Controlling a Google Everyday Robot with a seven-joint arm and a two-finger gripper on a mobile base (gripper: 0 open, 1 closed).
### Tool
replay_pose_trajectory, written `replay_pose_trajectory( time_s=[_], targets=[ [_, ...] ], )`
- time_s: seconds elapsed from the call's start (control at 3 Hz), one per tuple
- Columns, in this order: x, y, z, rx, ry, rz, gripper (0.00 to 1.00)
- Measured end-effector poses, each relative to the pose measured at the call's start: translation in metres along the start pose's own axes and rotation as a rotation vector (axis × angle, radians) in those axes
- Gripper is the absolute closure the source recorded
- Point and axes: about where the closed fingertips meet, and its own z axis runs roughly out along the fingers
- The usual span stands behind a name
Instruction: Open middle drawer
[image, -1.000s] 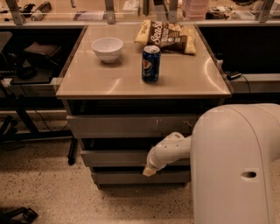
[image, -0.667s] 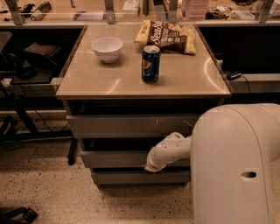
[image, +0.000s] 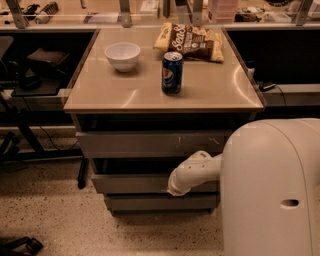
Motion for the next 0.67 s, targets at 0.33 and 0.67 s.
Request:
replay_pose_trajectory(
  time_s=[0.33, 0.67],
  targets=[
    [-0.0024, -0.001, -0.007, 0.0, 0.0, 0.0, 1.0],
    [-0.0042, -0.0021, -0.0132, 0.0, 0.0, 0.0, 1.0]
  ],
)
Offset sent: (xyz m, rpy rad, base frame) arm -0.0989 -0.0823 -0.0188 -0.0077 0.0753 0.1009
